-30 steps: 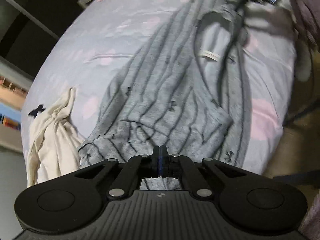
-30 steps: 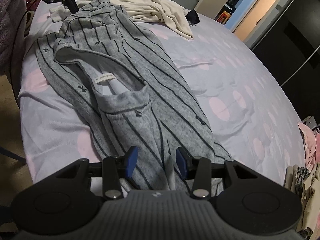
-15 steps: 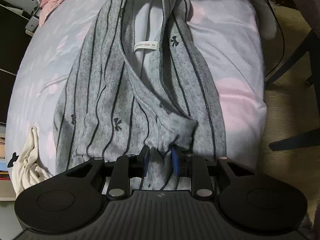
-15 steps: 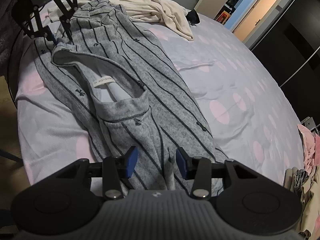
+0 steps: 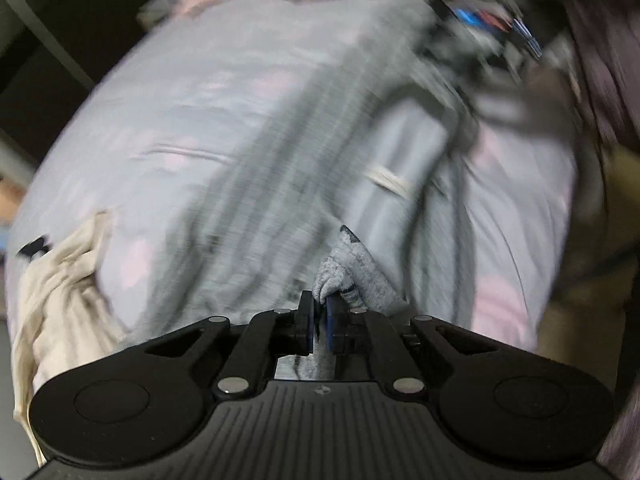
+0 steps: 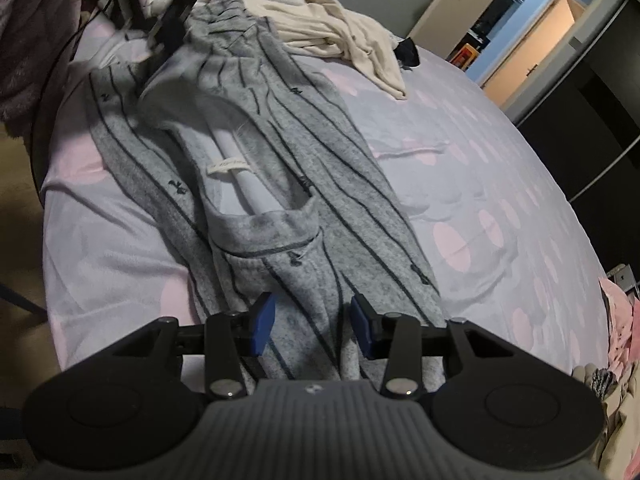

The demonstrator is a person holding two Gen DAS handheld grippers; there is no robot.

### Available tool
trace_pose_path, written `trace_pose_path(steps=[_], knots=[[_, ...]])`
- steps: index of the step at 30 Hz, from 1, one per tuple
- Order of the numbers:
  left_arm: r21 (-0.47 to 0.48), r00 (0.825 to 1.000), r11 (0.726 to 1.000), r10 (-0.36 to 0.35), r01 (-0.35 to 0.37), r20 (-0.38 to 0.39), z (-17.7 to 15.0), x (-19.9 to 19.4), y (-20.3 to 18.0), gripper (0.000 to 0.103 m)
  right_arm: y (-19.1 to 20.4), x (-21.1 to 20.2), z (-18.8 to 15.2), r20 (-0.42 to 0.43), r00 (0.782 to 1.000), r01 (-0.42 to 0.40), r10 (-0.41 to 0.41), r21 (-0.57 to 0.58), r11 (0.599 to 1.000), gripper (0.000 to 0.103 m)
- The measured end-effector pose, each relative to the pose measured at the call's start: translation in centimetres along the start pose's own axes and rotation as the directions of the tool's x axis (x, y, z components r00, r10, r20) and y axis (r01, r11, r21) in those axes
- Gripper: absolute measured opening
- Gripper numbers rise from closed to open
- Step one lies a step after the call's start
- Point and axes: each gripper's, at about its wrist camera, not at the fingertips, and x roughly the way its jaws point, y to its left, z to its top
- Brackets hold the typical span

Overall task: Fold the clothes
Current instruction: 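Grasp the grey top's edge with the left gripper while the right grasps it, lift high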

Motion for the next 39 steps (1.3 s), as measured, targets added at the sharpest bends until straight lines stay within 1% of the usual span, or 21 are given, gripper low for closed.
trace_pose_path(steps=[2,3,4,6,7,9,11,14,17,19,21,23,24,25,27,29,32,34,35,37,39], knots=[[-0.059,0.998,0.997,0.054,-0.052,0.025,0.3,-0.7,1.1,0.004,0.2,0.5,-0.1,-0.014,1.000,0.005,-0.005,-0.003,1.000,0.040],[-0.087,0.996,0.993,0.082,-0.079,0.033,0.4,-0.9,1.7,0.003,0.2,0.6,0.0,-0.022,1.000,0.009,-0.008,0.002,1.000,0.033],[-0.117,0.993,0.988,0.107,-0.101,0.041,0.4,-1.3,2.2,0.003,0.1,0.7,0.0,-0.030,0.999,0.013,-0.013,0.010,1.000,0.021],[-0.172,0.988,0.976,0.147,-0.136,0.055,0.5,-2.0,3.0,0.003,-0.2,0.4,0.1,-0.028,0.999,0.015,-0.014,0.034,0.999,0.012],[-0.193,0.985,0.970,0.160,-0.146,0.064,0.5,-2.4,3.4,0.003,-0.3,0.1,0.1,-0.023,1.000,0.013,-0.012,0.044,0.999,0.010],[-0.234,0.979,0.958,0.188,-0.165,0.080,0.7,-3.1,4.0,0.003,-0.3,-0.8,0.1,-0.001,1.000,0.019,-0.019,0.058,0.998,0.008],[-0.279,0.972,0.944,0.210,-0.175,0.101,1.1,-3.8,4.5,0.003,-0.2,-1.8,0.1,0.030,0.998,0.045,-0.047,0.064,0.997,0.007],[-0.358,0.961,0.916,0.244,-0.183,0.132,1.8,-4.9,5.3,0.003,-0.4,-3.8,0.5,0.071,0.988,0.129,-0.134,0.075,0.989,0.006],[-0.446,0.943,0.882,0.267,-0.155,0.199,3.2,-7.0,6.8,0.003,-2.4,-6.6,1.4,0.099,0.960,0.245,-0.261,0.152,0.957,0.006],[-0.466,0.917,0.869,0.310,-0.167,0.250,5.0,-9.1,7.7,0.002,-4.1,-8.6,2.2,0.115,0.931,0.319,-0.347,0.209,0.924,0.005],[-0.471,0.879,0.862,0.362,-0.188,0.311,7.3,-11.8,8.3,0.002,-6.3,-11.1,3.3,0.135,0.893,0.387,-0.429,0.257,0.886,0.005],[-0.473,0.829,0.853,0.419,-0.221,0.369,9.8,-14.8,8.7,0.002,-8.6,-13.8,4.9,0.158,0.850,0.447,-0.502,0.286,0.847,0.005],[-0.475,0.805,0.848,0.444,-0.236,0.393,10.8,-16.2,8.9,0.002,-9.5,-15.1,5.7,0.170,0.826,0.476,-0.537,0.298,0.827,0.005],[-0.478,0.780,0.844,0.463,-0.242,0.421,11.8,-17.8,9.1,0.002,-10.3,-16.5,6.4,0.183,0.797,0.507,-0.575,0.313,0.803,0.004],[-0.493,0.734,0.835,0.491,-0.244,0.469,13.4,-21.1,9.4,0.002,-11.4,-19.5,7.8,0.208,0.728,0.570,-0.654,0.347,0.745,0.004],[-0.503,0.685,0.828,0.518,-0.249,0.513,14.7,-24.3,9.4,0.002,-12.5,-22.4,9.2,0.229,0.649,0.625,-0.725,0.383,0.681,0.004],[-0.514,0.607,0.820,0.547,-0.250,0.577,16.2,-29.0,8.7,0.002,-13.0,-27.2,10.7,0.269,0.531,0.664,-0.803,0.456,0.592,0.004],[-0.515,0.556,0.820,0.558,-0.252,0.616,16.8,-32.0,7.7,0.002,-12.7,-30.4,11.5,0.291,0.456,0.679,-0.841,0.496,0.540,0.004],[-0.513,0.525,0.820,0.562,-0.254,0.639,17.1,-33.3,7.1,0.002,-12.4,-31.9,11.8,0.301,0.426,0.681,-0.853,0.514,0.522,0.004],[-0.513,0.462,0.818,0.573,-0.262,0.677,17.2,-36.0,5.7,0.002,-11.7,-34.8,12.3,0.320,0.377,0.678,-0.869,0.544,0.494,0.004],[-0.513,0.410,0.816,0.578,-0.267,0.706,17.2,-38.0,4.5,0.002,-11.0,-37.5,12.7,0.337,0.325,0.674,-0.883,0.572,0.467,0.004]])
